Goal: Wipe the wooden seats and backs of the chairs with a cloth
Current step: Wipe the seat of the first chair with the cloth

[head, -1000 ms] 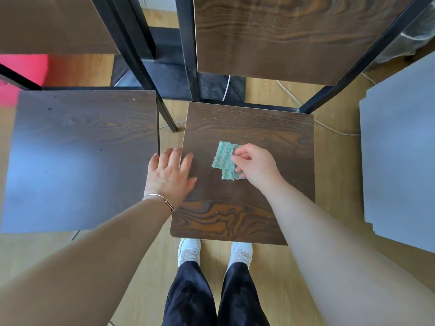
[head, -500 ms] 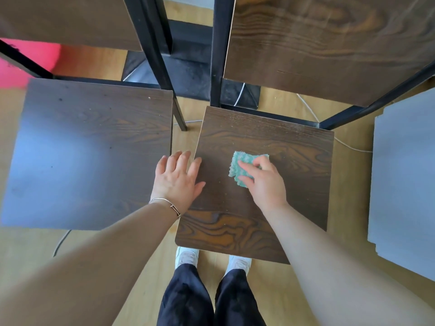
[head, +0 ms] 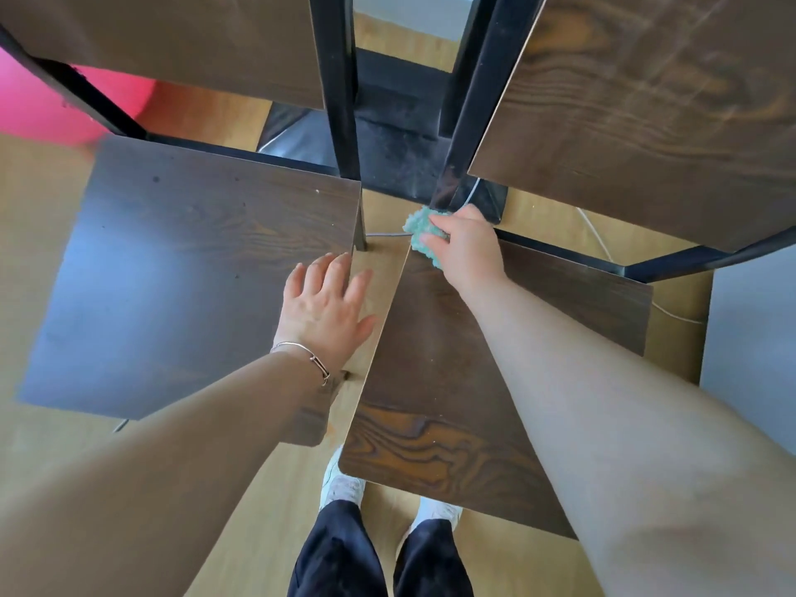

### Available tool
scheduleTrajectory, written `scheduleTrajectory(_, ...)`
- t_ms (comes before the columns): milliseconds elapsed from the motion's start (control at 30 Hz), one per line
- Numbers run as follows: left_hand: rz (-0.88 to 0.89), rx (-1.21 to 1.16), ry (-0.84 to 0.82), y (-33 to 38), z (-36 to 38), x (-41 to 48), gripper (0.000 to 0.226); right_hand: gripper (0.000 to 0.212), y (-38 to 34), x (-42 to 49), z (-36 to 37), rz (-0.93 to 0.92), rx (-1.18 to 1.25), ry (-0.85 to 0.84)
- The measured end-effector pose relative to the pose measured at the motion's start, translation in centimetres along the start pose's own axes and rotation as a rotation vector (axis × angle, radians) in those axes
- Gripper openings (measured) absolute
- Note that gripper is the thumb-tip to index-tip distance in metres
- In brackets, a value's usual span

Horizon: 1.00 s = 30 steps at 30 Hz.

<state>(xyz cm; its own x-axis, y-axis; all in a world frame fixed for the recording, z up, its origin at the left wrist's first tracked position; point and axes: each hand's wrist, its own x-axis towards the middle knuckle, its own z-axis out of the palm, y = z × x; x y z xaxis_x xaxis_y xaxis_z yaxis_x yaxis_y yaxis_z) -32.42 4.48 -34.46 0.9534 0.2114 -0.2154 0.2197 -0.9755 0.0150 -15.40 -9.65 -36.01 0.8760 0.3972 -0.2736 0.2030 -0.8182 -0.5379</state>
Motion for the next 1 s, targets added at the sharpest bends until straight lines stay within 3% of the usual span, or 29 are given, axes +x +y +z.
scheduleTrajectory(133, -0.011, -0.005, -0.008, -0.9, 0.6, -0.9, 0.064, 0.045, 0.3, 0.3, 1.4, -0.019, -0.088, -0.038)
scheduleTrajectory(333, -0.035, -0.070, 0.055, -1.1, 0.7, -2.4, 0.058, 0.039, 0.2, -1.1, 1.8, 0.003, 0.011, -0.058)
scheduleTrajectory(667, -0.024, -0.045, 0.003, -1.6, 1.2, -6.8, 0.056, 0.033, 0.5, -13.5, 5.7, -0.174, 0.032, -0.217)
scheduleTrajectory(1000, 0.025, -0.069, -0.045, -0.2, 2.3, -11.8, 0.052, 0.034, 1.3, -25.4, 9.3, -0.220, 0.102, -0.322)
